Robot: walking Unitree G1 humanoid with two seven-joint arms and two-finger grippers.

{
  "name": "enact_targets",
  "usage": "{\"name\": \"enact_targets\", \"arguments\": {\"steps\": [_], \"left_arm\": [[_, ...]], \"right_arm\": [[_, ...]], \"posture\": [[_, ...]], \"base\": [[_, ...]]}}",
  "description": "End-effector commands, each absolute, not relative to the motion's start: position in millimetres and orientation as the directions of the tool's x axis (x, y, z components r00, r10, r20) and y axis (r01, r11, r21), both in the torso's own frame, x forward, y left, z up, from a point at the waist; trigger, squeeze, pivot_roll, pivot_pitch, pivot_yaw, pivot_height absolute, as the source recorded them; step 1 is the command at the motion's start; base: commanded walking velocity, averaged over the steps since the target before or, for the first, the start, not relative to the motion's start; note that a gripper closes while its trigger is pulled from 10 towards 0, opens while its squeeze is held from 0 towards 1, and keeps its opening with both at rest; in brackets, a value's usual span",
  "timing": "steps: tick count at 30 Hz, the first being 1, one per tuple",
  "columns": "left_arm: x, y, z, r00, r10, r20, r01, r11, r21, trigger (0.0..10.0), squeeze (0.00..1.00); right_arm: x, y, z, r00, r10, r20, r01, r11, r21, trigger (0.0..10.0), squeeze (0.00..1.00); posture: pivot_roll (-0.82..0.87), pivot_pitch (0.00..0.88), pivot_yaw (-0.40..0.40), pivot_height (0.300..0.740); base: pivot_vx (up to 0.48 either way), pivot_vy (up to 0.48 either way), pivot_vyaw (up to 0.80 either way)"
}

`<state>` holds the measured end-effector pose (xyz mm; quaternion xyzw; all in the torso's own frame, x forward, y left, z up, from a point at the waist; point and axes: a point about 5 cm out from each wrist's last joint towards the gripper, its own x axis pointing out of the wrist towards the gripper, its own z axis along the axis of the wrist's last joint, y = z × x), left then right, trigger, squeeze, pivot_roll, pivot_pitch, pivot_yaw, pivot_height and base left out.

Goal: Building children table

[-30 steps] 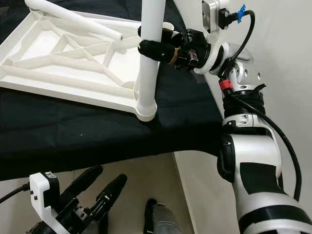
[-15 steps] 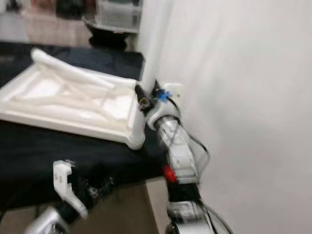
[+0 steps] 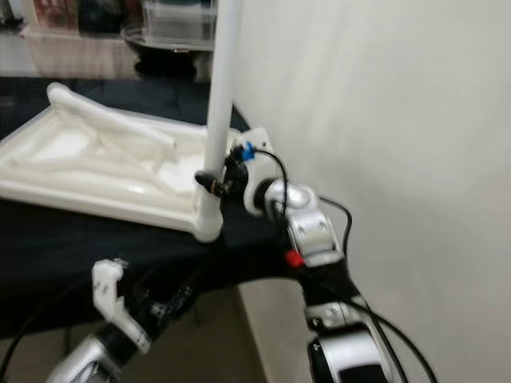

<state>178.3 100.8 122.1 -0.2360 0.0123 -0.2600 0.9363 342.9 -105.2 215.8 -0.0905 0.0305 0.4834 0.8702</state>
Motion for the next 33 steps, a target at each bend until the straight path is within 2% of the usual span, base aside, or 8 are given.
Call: {"name": "enact_targets", "arguments": {"steps": [1,11,12,13,16,17,19,33], "left_arm": [[161,94,134,0.848,-0.519,0.108,0.506,0.735,-0.452,10.0,0.00],[129,94,153,0.840,-0.533,0.106,0.514,0.716,-0.472,10.0,0.00],[125,95,156,0.839,-0.535,0.104,0.515,0.714,-0.474,10.0,0.00],[122,96,159,0.838,-0.536,0.103,0.515,0.713,-0.475,10.0,0.00],[120,96,160,0.838,-0.536,0.103,0.515,0.713,-0.476,10.0,0.00],[119,96,162,0.838,-0.537,0.102,0.515,0.713,-0.476,10.0,0.00],[118,97,163,0.838,-0.536,0.100,0.514,0.714,-0.476,10.0,0.00],[119,97,166,0.845,-0.528,0.087,0.502,0.726,-0.469,10.0,0.00]], "right_arm": [[351,-118,239,0.377,0.923,-0.081,-0.915,0.357,-0.188,10.0,1.00],[364,-119,271,0.148,0.988,-0.053,-0.969,0.134,-0.205,10.0,0.89],[364,-117,278,0.107,0.993,-0.045,-0.973,0.095,-0.210,10.0,0.22],[363,-116,284,0.072,0.997,-0.030,-0.976,0.064,-0.207,10.0,0.00],[363,-115,291,0.047,0.999,-0.010,-0.977,0.044,-0.208,10.0,0.00],[363,-115,296,0.037,0.999,0.017,-0.977,0.040,-0.209,2.2,0.00],[364,-116,303,0.021,0.998,0.054,-0.976,0.032,-0.216,0.0,0.00],[353,-148,314,-0.040,0.999,0.008,-0.963,-0.036,-0.267,0.0,0.00]], "posture": [[0.09,0.182,-0.158,0.740],[0.14,0.290,-0.130,0.740],[0.15,0.304,-0.128,0.740],[0.15,0.312,-0.125,0.740],[0.16,0.320,-0.123,0.740],[0.16,0.323,-0.121,0.740],[0.17,0.331,-0.117,0.740],[0.10,0.308,-0.123,0.740]], "base": [[0.000,0.000,0.00],[0.000,0.000,0.00],[0.000,0.000,0.00],[0.000,0.000,0.00],[0.000,0.000,0.00],[0.000,0.000,0.00],[0.000,0.000,0.00],[0.000,0.000,0.00]]}}
